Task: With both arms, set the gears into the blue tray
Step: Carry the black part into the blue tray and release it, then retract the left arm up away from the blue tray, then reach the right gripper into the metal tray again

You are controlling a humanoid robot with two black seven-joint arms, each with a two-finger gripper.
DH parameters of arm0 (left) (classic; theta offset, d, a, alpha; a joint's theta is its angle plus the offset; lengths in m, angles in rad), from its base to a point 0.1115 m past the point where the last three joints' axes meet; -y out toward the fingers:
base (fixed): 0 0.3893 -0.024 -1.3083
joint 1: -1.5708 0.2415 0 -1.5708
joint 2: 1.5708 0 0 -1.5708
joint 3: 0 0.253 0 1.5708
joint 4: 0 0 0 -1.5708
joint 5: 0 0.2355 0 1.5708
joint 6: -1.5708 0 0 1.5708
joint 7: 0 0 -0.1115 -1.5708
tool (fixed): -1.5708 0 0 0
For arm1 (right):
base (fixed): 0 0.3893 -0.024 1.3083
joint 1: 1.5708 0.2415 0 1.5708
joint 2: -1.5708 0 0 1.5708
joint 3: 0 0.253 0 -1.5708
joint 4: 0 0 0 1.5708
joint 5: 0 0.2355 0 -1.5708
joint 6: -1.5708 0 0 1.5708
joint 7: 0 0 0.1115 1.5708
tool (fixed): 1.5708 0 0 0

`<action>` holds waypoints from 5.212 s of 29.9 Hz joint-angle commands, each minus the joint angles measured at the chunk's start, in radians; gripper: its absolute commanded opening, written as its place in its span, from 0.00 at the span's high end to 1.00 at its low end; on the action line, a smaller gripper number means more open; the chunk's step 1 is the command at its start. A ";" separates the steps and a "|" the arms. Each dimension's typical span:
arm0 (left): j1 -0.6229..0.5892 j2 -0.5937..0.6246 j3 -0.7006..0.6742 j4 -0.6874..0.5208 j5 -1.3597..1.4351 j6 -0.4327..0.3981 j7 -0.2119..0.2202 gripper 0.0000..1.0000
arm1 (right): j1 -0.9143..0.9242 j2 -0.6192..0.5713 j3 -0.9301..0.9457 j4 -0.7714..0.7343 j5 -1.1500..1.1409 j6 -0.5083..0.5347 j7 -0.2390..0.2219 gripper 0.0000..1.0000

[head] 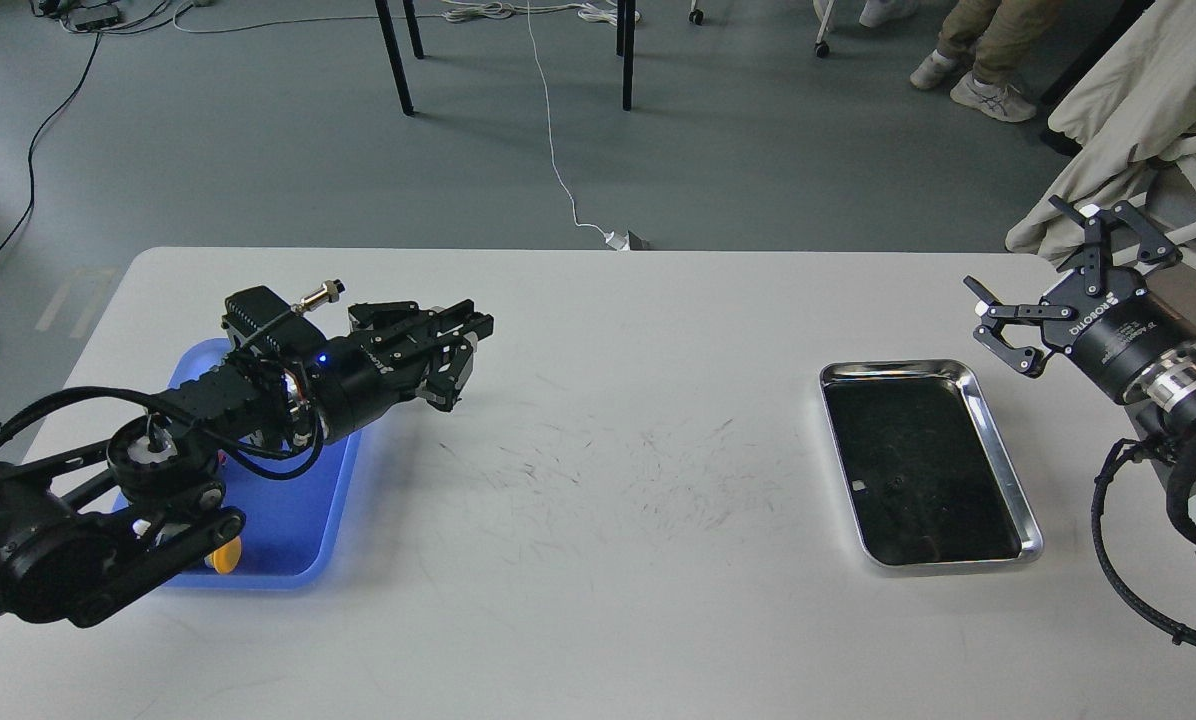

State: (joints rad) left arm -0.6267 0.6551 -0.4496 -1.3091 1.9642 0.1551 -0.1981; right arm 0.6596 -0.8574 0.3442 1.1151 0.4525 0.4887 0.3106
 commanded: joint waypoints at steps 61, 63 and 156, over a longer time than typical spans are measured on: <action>0.246 0.026 0.020 0.481 -0.177 0.153 -0.176 0.89 | -0.020 0.001 0.047 -0.029 -0.012 0.000 -0.067 0.02; 0.248 0.021 0.020 0.491 -0.177 0.155 -0.176 0.86 | -0.020 0.001 0.047 -0.029 -0.012 0.000 -0.067 0.02; -0.255 -0.111 -0.175 0.444 -1.786 -0.308 -0.121 0.02 | 0.494 -0.052 -0.519 0.226 -1.364 0.000 -0.406 0.03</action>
State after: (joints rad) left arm -0.8842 0.5373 -0.6248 -0.8667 0.1751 -0.1533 -0.3205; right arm 1.0993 -0.9667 -0.0941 1.3647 -0.9088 0.4885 -0.0966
